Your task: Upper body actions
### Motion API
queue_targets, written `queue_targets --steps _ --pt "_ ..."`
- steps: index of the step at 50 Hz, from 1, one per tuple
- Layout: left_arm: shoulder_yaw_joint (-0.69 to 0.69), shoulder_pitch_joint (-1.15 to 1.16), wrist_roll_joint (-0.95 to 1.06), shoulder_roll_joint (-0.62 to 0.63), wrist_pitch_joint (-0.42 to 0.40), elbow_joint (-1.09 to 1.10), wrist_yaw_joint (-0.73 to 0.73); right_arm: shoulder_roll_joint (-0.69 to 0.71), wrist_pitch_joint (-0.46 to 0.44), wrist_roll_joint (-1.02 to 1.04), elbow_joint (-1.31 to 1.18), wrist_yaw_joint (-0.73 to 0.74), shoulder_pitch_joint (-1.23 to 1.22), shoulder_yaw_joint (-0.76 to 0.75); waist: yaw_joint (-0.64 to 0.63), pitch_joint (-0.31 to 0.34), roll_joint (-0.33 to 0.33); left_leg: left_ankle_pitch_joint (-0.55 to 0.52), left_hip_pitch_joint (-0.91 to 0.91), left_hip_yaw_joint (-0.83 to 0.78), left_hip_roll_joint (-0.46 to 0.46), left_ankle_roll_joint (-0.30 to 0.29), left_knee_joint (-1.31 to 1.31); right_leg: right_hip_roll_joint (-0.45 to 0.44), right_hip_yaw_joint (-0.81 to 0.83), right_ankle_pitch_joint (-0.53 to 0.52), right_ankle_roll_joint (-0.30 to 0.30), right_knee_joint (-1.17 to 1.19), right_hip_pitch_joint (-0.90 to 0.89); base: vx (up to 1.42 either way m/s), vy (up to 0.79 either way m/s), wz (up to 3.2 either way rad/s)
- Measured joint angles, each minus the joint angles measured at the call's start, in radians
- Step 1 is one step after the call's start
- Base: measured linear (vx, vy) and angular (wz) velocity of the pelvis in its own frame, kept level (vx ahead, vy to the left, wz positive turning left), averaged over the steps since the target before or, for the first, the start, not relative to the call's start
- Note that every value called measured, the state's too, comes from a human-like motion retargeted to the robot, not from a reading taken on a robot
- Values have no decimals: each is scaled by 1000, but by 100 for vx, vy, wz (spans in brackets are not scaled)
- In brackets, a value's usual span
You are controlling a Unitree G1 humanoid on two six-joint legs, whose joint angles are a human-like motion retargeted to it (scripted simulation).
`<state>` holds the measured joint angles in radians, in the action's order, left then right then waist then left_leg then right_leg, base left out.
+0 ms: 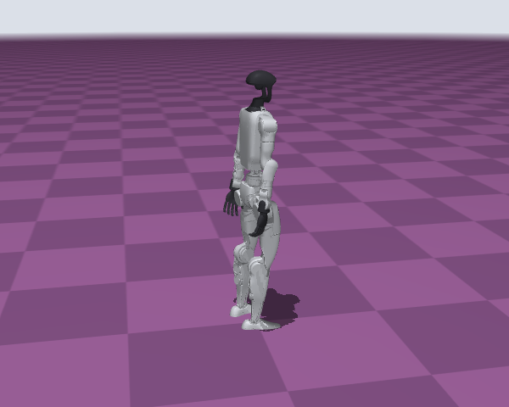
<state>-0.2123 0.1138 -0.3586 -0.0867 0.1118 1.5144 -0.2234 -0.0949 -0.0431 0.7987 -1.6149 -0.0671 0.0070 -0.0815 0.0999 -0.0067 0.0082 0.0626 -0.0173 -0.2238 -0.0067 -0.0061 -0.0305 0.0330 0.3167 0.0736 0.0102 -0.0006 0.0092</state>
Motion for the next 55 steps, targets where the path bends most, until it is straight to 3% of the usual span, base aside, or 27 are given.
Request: queue_targets --steps 55 --pt "-44 -13 -15 -8 5 7 -38 6 -24 36 21 18 16 12 47 -46 1 -2 -16 42 -22 3 -4 20 37 -4 -1 4 -16 0 0 0"
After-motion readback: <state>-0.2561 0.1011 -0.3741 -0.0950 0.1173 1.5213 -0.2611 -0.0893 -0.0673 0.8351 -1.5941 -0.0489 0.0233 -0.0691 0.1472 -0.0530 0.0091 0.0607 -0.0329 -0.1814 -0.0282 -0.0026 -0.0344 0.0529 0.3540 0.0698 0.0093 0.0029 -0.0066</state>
